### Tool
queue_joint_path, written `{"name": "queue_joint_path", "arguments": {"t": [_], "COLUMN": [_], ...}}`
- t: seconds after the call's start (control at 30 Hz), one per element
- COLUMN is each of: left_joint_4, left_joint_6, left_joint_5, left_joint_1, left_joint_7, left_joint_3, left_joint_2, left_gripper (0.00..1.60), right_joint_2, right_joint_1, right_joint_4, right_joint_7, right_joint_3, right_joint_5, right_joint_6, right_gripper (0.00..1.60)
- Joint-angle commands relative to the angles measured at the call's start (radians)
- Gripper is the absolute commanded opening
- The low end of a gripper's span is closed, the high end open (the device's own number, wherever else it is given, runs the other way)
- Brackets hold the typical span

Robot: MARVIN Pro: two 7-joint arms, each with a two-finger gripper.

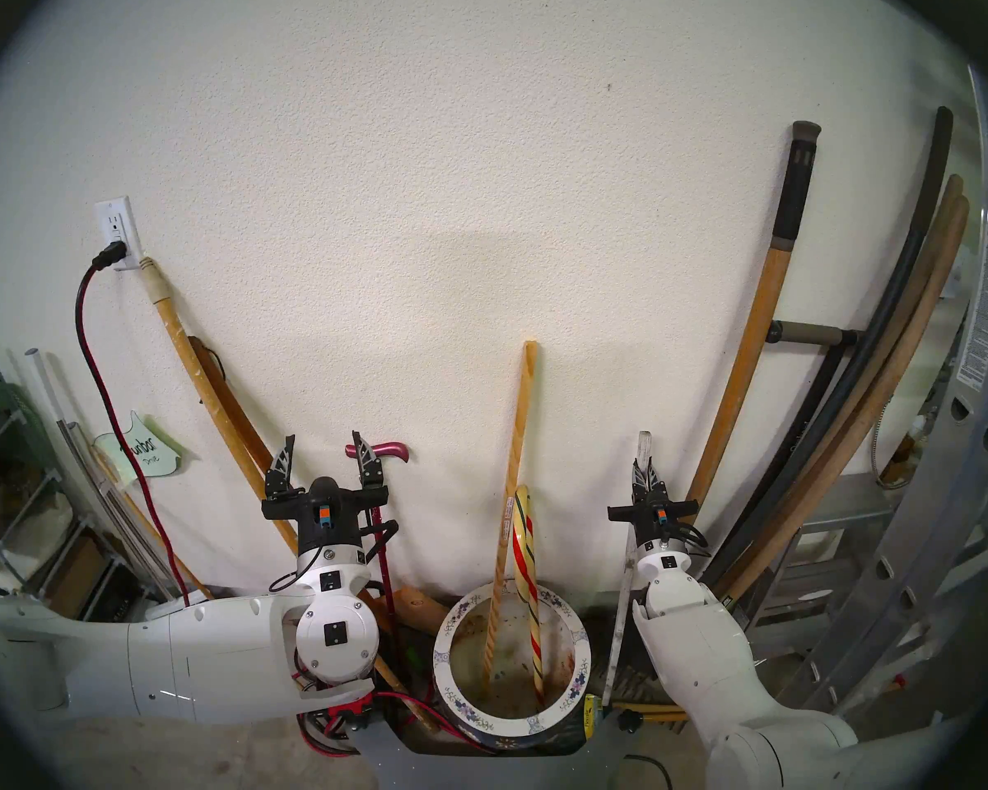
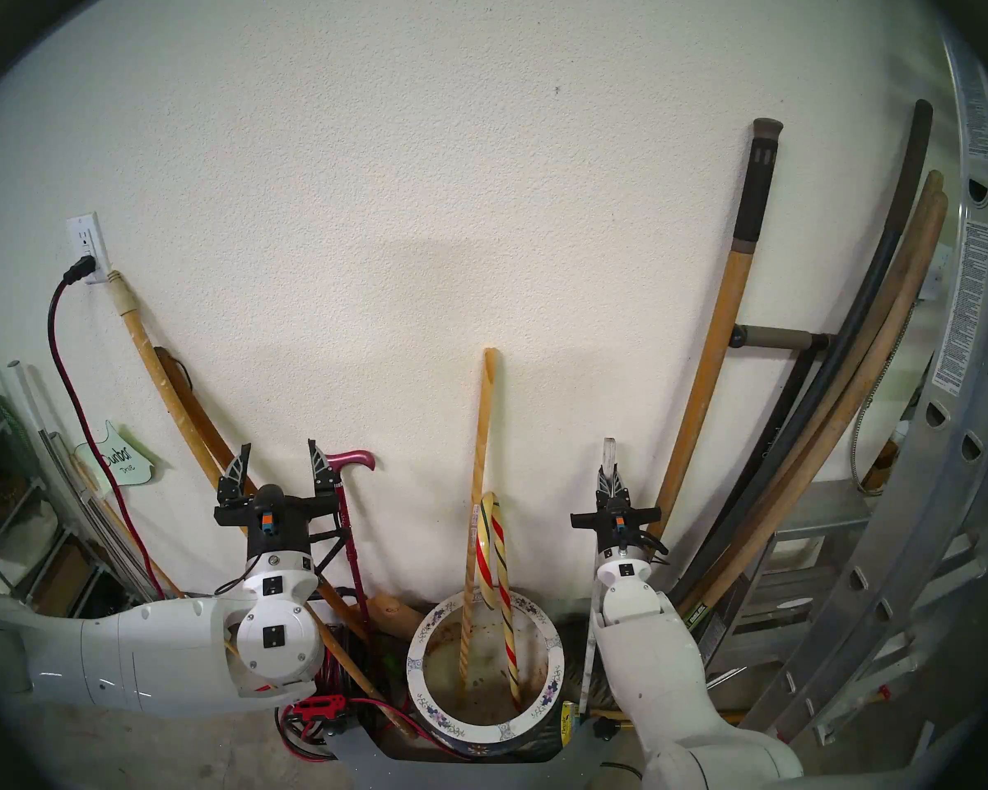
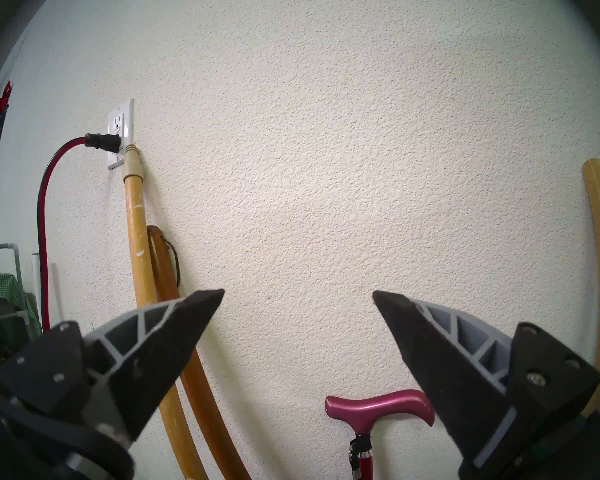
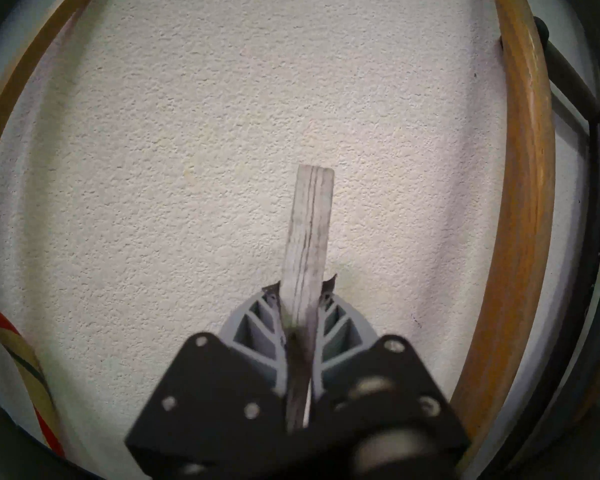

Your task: Take wooden sticks or brooms out of the pot

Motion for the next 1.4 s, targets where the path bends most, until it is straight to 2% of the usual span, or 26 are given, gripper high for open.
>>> {"name": "queue_joint_path", "arguments": {"t": [0.0,0.37,0.4,0.57,0.6,0.63,0.83,1.37], "left_joint_4": [0.0,0.001,0.001,0.001,0.001,0.001,0.001,0.0], "left_joint_6": [0.0,0.0,0.0,0.0,0.0,0.0,0.0,0.0], "left_joint_5": [0.002,0.002,0.002,0.002,0.002,0.002,0.002,0.002], "left_joint_1": [-0.002,-0.002,-0.002,-0.001,-0.001,-0.001,-0.001,-0.002], "left_joint_7": [-0.001,-0.001,-0.001,-0.001,-0.001,-0.001,-0.001,-0.001], "left_joint_3": [-0.002,-0.002,-0.002,-0.002,-0.002,-0.002,-0.002,-0.002], "left_joint_2": [-0.001,-0.002,-0.002,-0.002,-0.002,-0.002,-0.002,-0.001], "left_gripper": [1.6,1.6,1.6,1.6,1.6,1.6,1.6,1.6], "right_joint_2": [0.01,0.017,0.018,0.021,0.021,0.022,0.027,0.061], "right_joint_1": [0.09,0.145,0.15,0.154,0.153,0.151,0.13,-0.071], "right_joint_4": [0.076,0.228,0.24,0.256,0.256,0.254,0.228,-0.048], "right_joint_7": [-0.034,-0.07,-0.072,-0.08,-0.083,-0.084,-0.075,0.025], "right_joint_3": [0.003,-0.018,-0.019,-0.021,-0.021,-0.02,-0.015,0.016], "right_joint_5": [-0.014,-0.065,-0.07,-0.08,-0.083,-0.086,-0.084,-0.039], "right_joint_6": [-0.045,-0.091,-0.092,-0.096,-0.094,-0.09,-0.086,-0.055], "right_gripper": [0.0,0.03,0.24,0.9,1.15,1.6,1.6,1.6]}}
